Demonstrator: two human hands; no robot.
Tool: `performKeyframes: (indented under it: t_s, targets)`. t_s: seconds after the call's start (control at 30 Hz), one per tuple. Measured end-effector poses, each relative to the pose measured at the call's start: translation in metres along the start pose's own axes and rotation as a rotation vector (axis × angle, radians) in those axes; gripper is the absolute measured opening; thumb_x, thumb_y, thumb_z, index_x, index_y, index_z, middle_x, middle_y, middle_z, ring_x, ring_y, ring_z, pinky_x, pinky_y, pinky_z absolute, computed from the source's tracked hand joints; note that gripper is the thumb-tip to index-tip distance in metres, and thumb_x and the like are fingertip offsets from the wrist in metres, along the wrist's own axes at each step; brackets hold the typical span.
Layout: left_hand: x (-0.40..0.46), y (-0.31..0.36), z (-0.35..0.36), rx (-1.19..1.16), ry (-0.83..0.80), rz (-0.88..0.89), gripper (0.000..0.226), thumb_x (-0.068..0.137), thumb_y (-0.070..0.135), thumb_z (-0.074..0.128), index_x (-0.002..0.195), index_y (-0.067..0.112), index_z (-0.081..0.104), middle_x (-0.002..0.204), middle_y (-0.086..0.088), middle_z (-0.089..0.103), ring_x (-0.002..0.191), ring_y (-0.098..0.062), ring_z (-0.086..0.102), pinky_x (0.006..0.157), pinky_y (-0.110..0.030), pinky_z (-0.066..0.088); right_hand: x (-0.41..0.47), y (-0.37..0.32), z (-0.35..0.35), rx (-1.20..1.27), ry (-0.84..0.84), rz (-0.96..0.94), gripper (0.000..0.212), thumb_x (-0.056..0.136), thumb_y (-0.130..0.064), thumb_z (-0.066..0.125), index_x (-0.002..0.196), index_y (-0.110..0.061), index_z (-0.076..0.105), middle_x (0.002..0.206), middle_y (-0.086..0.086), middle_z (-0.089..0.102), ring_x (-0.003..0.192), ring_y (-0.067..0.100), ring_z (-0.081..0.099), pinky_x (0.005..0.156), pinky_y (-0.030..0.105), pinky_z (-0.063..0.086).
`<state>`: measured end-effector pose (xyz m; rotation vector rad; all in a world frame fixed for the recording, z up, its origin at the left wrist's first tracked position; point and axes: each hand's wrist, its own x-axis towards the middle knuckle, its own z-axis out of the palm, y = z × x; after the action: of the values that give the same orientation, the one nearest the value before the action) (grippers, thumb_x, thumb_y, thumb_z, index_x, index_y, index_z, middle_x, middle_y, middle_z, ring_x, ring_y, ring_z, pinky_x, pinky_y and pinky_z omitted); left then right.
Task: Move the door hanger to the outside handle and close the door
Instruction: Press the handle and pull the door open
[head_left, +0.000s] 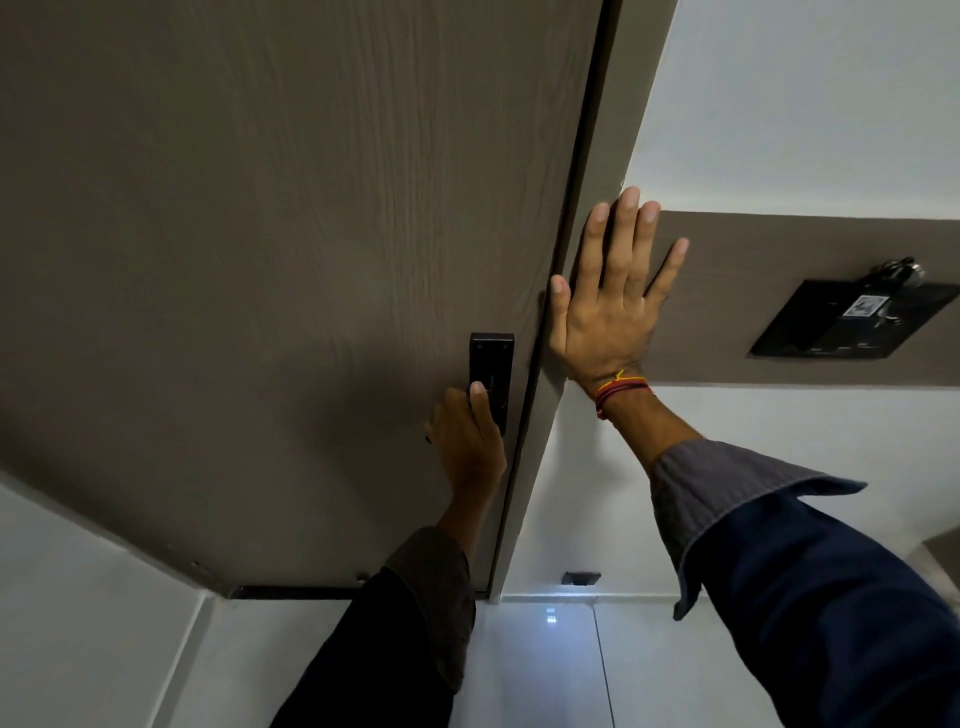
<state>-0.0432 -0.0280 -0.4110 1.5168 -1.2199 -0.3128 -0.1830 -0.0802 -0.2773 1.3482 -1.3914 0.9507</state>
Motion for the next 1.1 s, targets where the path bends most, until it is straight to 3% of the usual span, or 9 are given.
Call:
performKeyframes:
  t_s: [0.1,0.2,0.3,0.37,0.43,0.5,0.57,0.9,1.1]
  targets:
    - [-0.003,0.0,-0.008,0.029,-0.039,0.0,0.064,0.103,0.059,0.013,0.078,0.014,0.052,0.065,0.0,0.051,0.063,-0.018,0.051,0.073,-0.043,0.049,-0.005,-0.002,-0.002,0.005,-0.018,-0.001,0.067,0.108,-0.044,0.028,0.165,-0.013,0.013,0.167,0.016,0.015,0.163,0.021,-0.019,0.132,0.054,-0.009]
    - [-0.007,0.001,-0.019,0.069,-0.129,0.014,0.07,0.101,0.064,0.008,0.078,0.014,0.052,0.065,-0.003,0.053,0.063,-0.022,0.054,0.071,-0.046,0.052,-0.003,-0.002,-0.008,0.022,-0.051,-0.014,0.07,0.108,-0.043,0.027,0.167,-0.011,0.008,0.167,0.015,0.013,0.163,0.021,-0.02,0.131,0.052,-0.013]
    - [-0.011,0.006,-0.037,0.137,-0.197,0.037,0.069,0.1,0.064,0.011,0.078,0.013,0.053,0.065,-0.006,0.054,0.064,-0.024,0.055,0.074,-0.046,0.052,-0.001,-0.002,-0.018,0.035,-0.103,-0.038,0.064,0.109,-0.039,0.027,0.164,-0.009,0.015,0.168,0.014,0.016,0.163,0.029,0.005,0.13,0.05,-0.017]
    - [-0.009,0.011,-0.052,0.29,-0.186,0.17,0.063,0.102,0.056,0.02,0.078,0.011,0.057,0.065,-0.006,0.055,0.064,-0.025,0.053,0.075,-0.045,0.051,0.0,0.0,-0.025,0.057,-0.133,-0.043,0.067,0.107,-0.033,0.04,0.164,-0.007,0.018,0.169,0.014,0.016,0.159,0.032,0.014,0.13,0.05,-0.017]
    - [-0.006,0.016,-0.067,0.483,-0.231,0.274,0.064,0.103,0.054,0.022,0.085,0.009,0.063,0.074,-0.008,0.063,0.073,-0.027,0.058,0.079,-0.044,0.049,0.001,0.002,-0.032,0.096,-0.16,-0.034,0.074,0.104,-0.03,0.049,0.166,-0.006,0.015,0.171,0.014,0.014,0.164,0.029,0.002,0.129,0.051,-0.015]
    - [-0.001,0.022,-0.076,0.657,-0.31,0.319,0.067,0.103,0.057,0.02,0.093,0.008,0.066,0.086,-0.01,0.069,0.085,-0.028,0.061,0.083,-0.043,0.046,0.001,0.002,-0.034,0.103,-0.193,-0.037,0.079,0.105,-0.029,0.048,0.167,-0.008,0.004,0.172,0.012,0.009,0.163,0.022,-0.022,0.129,0.051,-0.015]
    - [-0.002,0.033,-0.084,0.804,-0.357,0.335,0.066,0.103,0.058,0.023,0.098,0.009,0.068,0.093,-0.011,0.071,0.091,-0.029,0.062,0.086,-0.043,0.046,0.003,0.006,-0.039,0.109,-0.209,-0.054,0.079,0.106,-0.029,0.047,0.165,-0.012,-0.002,0.173,0.011,0.006,0.159,0.018,-0.031,0.129,0.051,-0.013]
    - [-0.023,0.074,-0.1,1.13,-0.39,0.257,0.07,0.101,0.06,0.027,0.079,0.01,0.071,0.085,-0.013,0.072,0.083,-0.028,0.064,0.079,-0.039,0.05,0.003,0.03,-0.045,0.231,-0.257,-0.222,0.079,0.104,-0.023,0.044,0.17,-0.01,0.001,0.176,0.005,-0.014,0.162,0.02,-0.021,0.132,0.051,-0.011]
    - [-0.053,0.086,-0.106,1.146,-0.343,0.173,0.055,0.105,0.05,0.028,0.111,0.007,0.062,0.107,-0.017,0.071,0.104,-0.033,0.063,0.099,-0.043,0.047,0.003,0.037,-0.064,0.32,-0.336,-0.242,0.08,0.102,-0.026,0.045,0.168,-0.004,0.008,0.174,0.008,-0.016,0.163,0.024,-0.011,0.13,0.051,-0.013]
